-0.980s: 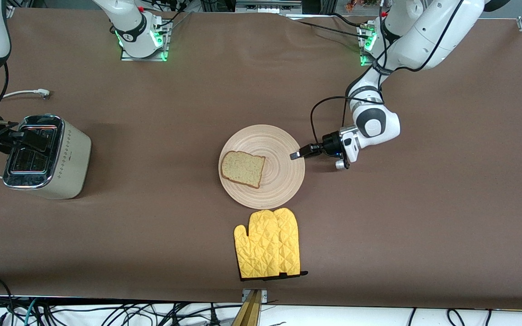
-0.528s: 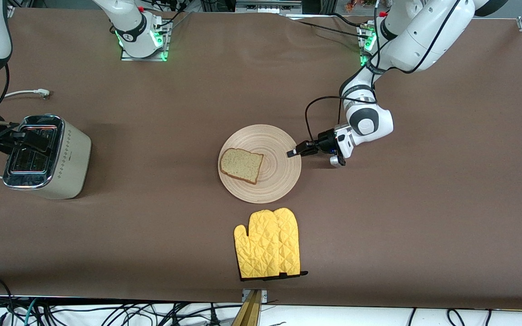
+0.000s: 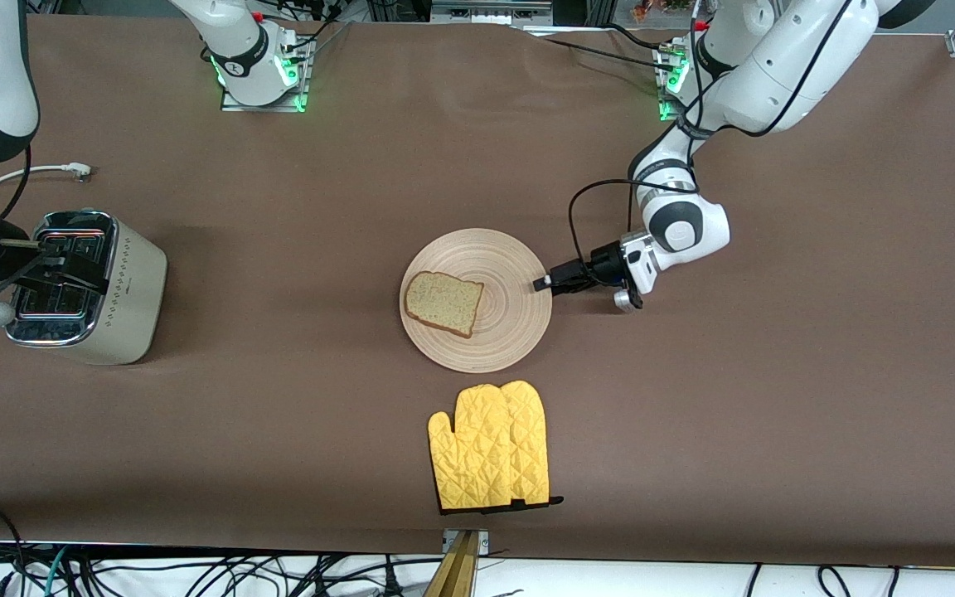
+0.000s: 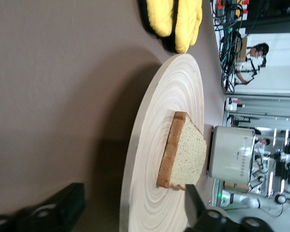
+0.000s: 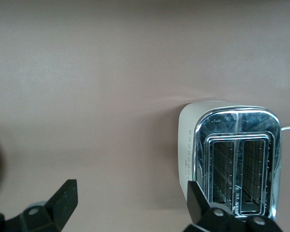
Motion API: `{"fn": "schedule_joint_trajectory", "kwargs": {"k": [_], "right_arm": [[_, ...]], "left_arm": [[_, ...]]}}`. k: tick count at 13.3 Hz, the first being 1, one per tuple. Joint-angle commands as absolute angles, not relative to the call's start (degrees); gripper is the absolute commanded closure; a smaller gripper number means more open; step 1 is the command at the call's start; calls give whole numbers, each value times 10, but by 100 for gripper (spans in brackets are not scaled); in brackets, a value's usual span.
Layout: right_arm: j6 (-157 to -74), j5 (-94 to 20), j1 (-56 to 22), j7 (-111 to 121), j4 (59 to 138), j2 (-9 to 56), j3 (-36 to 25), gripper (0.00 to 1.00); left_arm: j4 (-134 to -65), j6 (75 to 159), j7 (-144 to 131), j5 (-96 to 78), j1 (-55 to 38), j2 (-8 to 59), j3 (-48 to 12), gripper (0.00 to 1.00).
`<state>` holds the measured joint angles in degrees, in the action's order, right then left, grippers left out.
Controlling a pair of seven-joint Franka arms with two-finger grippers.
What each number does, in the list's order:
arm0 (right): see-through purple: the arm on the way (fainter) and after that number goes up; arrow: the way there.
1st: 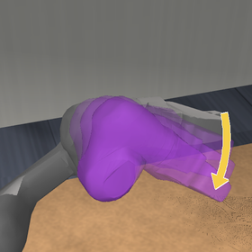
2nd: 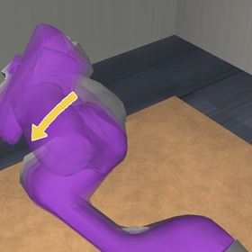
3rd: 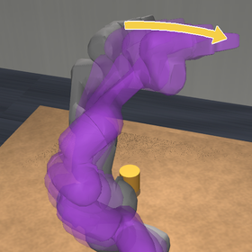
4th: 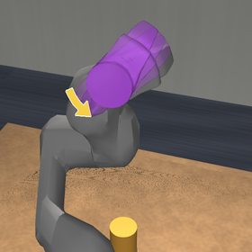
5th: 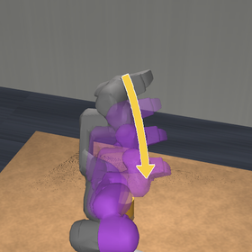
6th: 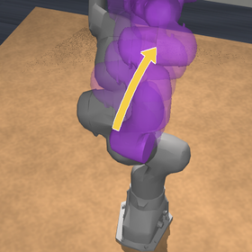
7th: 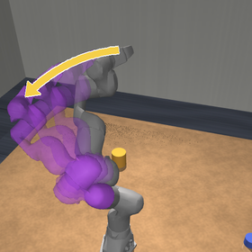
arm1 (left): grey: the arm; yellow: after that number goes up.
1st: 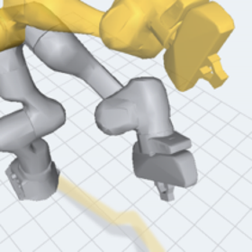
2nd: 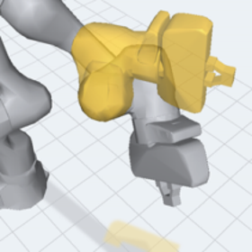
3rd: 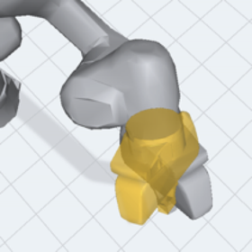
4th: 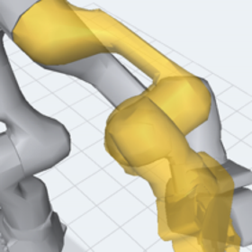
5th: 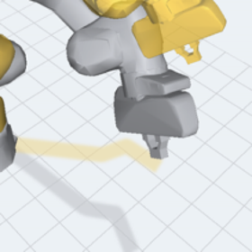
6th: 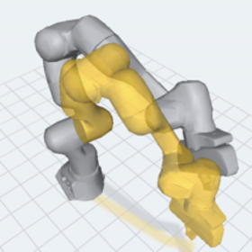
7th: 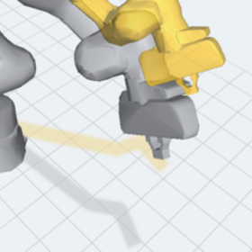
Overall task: Move plate and put bread in toaster
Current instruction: 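Raise the left gripper away while the right gripper reaches the bread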
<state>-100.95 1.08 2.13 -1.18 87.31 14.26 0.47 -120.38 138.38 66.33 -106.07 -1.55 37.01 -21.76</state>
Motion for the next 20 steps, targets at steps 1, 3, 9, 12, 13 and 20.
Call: {"fn": "schedule_joint_trajectory", "kwargs": {"k": [1, 3, 9, 12, 13, 20], "right_arm": [[-1005, 11, 5, -44, 878, 144, 9, 0], [-1003, 11, -22, -104, 878, 149, 9, 0], [-1008, 2, -121, -210, 879, 190, 9, 0], [-1019, -64, -134, -279, 877, 216, 9, 0], [-1028, -64, -149, -298, 876, 222, 9, 0], [-1150, -54, -222, -376, 874, 289, 8, 0]], "left_arm": [[-1217, 1389, 631, -957, 32, 363, -220, 0], [-1201, 1382, 548, -833, 46, 362, -207, 0], [-1081, 1258, 289, -451, 100, 334, -197, 0], [-1006, 1213, 162, -310, 105, 322, -197, 0], [-975, 1178, 143, -294, 105, 322, -196, 0], [-827, 1027, -95, -26, 110, 303, -187, 0]]}}
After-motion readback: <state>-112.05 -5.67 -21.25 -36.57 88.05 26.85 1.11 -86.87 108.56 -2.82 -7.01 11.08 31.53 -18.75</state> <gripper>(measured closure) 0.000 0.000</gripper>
